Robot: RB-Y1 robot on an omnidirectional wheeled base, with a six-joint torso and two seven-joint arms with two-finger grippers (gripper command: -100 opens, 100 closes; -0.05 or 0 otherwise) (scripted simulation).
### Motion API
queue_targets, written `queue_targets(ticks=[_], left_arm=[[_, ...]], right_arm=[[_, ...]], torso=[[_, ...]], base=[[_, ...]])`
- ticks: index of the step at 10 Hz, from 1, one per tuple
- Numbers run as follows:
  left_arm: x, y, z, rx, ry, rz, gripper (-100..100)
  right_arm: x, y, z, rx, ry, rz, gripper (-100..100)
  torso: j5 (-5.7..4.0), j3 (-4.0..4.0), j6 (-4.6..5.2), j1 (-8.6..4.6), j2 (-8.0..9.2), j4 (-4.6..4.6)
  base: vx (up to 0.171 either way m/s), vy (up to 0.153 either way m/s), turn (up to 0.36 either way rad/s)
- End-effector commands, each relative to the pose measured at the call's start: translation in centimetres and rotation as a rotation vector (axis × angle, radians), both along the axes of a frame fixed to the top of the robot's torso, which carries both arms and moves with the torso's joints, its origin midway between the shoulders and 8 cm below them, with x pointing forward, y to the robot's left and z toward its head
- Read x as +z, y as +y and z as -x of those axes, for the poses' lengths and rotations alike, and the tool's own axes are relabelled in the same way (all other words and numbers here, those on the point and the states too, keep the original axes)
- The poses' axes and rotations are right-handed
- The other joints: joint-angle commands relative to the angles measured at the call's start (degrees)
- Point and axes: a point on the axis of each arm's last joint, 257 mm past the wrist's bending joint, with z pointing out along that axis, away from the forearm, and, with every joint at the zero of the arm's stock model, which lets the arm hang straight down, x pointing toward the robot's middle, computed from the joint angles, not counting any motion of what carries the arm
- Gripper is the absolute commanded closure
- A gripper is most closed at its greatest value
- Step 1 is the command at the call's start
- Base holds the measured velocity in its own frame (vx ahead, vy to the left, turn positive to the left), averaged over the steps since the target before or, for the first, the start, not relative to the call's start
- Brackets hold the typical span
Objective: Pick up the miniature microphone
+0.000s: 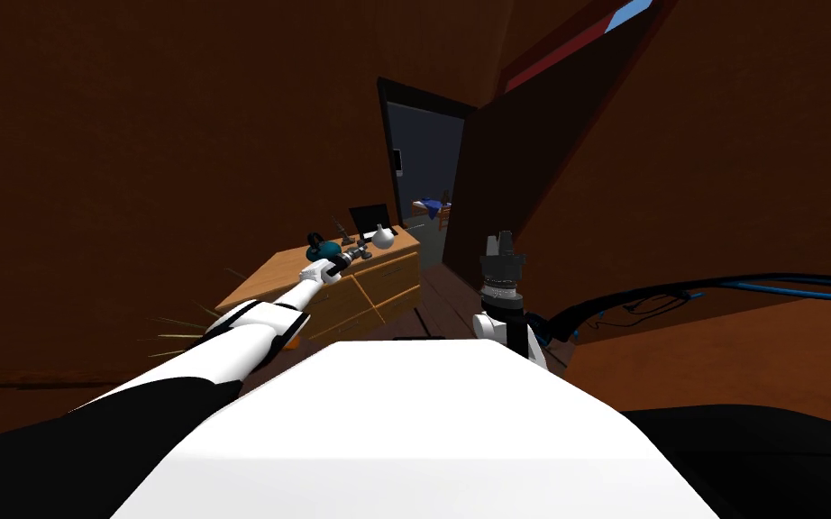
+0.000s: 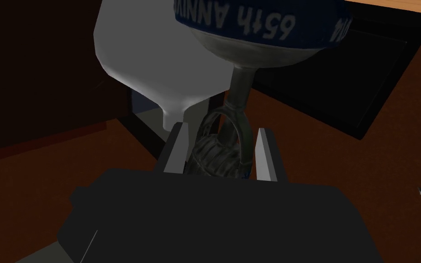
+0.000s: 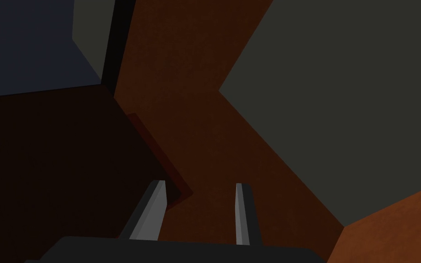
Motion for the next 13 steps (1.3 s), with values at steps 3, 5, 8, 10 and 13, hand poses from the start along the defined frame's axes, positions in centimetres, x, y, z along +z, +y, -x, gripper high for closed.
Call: queue_targets(ticks=[3, 5, 8, 10, 13], left_arm=[[0.3, -1.3, 0.7, -0.011, -0.017, -0.005, 100], [-2.1, 0.6, 2.3, 0.043, 0.025, -0.02, 100], [0.4, -2.4, 2.1, -0.014, -0.026, -0.012, 100], [-1.7, -0.3, 3.4, 0.046, 0.013, -0.027, 100], [-0.2, -2.7, 3.7, 0.001, -0.018, -0.018, 100]], right_arm=[[0.0, 0.0, 0.0, 0.0, 0.0, 0.0, 0], [0.0, 0.0, 0.0, 0.0, 0.0, 0.0, 0], [0.0, 0.0, 0.0, 0.0, 0.0, 0.0, 0], [0.0, 0.0, 0.0, 0.0, 0.0, 0.0, 0], [0.0, 0.0, 0.0, 0.0, 0.0, 0.0, 0]], torso=[[0.1, -0.12, -0.08, 0.17, -0.08, -0.15], [0.11, -0.14, -0.14, 0.23, -0.11, -0.17], [0.19, -0.25, -0.22, 0.38, -0.19, -0.29], [0.22, -0.28, -0.28, 0.49, -0.24, -0.32], [0.24, -0.3, -0.26, 0.44, -0.23, -0.36]], base=[[0.029, 0.029, 0.007], [0.049, 0.04, -0.029], [0.013, 0.013, 0.01], [0.05, 0.042, -0.028], [0.016, 0.013, 0.01]])
